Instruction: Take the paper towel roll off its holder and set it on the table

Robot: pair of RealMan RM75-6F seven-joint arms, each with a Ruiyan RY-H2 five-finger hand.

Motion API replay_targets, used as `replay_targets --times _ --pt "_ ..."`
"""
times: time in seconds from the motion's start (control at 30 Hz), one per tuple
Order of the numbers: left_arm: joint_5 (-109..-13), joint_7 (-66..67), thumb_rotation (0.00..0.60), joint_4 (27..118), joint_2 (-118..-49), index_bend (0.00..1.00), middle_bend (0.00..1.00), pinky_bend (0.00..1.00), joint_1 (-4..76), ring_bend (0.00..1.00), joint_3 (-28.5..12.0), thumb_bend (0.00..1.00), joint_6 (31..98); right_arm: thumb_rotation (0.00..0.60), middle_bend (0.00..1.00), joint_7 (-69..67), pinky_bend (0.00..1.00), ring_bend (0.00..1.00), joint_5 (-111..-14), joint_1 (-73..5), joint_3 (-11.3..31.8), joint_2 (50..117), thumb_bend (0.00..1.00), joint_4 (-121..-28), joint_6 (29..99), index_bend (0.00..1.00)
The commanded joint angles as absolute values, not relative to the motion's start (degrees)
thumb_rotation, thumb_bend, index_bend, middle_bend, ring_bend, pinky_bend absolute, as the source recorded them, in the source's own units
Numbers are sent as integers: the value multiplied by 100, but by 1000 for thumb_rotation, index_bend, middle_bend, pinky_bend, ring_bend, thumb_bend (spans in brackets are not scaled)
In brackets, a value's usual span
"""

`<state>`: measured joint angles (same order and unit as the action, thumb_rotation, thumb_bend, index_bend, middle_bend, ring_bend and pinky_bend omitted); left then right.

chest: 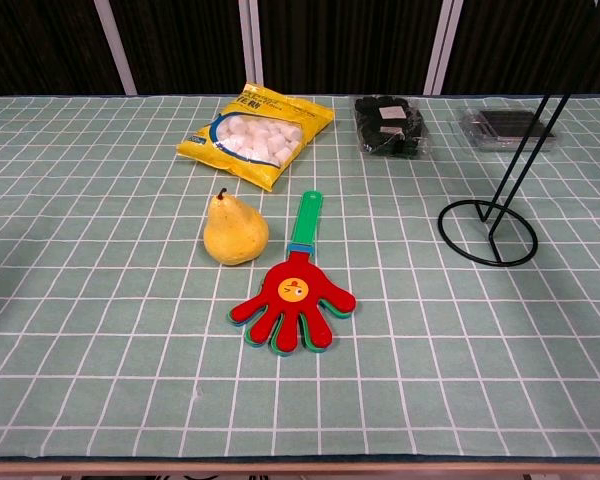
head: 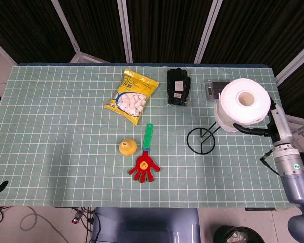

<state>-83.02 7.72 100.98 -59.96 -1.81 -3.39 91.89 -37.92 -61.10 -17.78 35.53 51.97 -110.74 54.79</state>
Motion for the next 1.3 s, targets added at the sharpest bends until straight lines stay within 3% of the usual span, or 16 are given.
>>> replay_targets --times 0.03,0.37,0.63,0.83,1.03,1.3 --pt "-8287 769 600 10100 -5995 134 0 0 -180 0 -342 116 9182 600 202 -4006 0 179 -5923 -1789 3759 4891 0 -11113 5377 186" --pt "-8303 735 600 10102 -5978 134 0 0 -179 0 -337 116 9175 600 202 -4734 0 179 -5745 -1836 3974 4215 0 -10643 4609 186" --pt "-8327 706 600 10096 -5973 134 0 0 -192 0 -339 116 9211 600 202 -5552 0 179 -6624 -1358 3707 4013 0 -10428 4591 186" --pt "-8325 704 600 10098 -5974 134 0 0 -198 0 -344 116 9223 600 202 -6199 0 179 -7540 -963 3255 4141 0 -10265 4972 188" --pt "-8336 724 600 10095 -5983 134 0 0 -186 0 -334 116 9199 600 202 -6737 0 179 -8775 -627 2463 4437 0 -10020 5651 189" --pt "-8312 710 600 10086 -5984 134 0 0 -194 0 -358 116 9225 600 202 -7336 0 179 -9731 -640 1529 4892 0 -9430 6119 189"
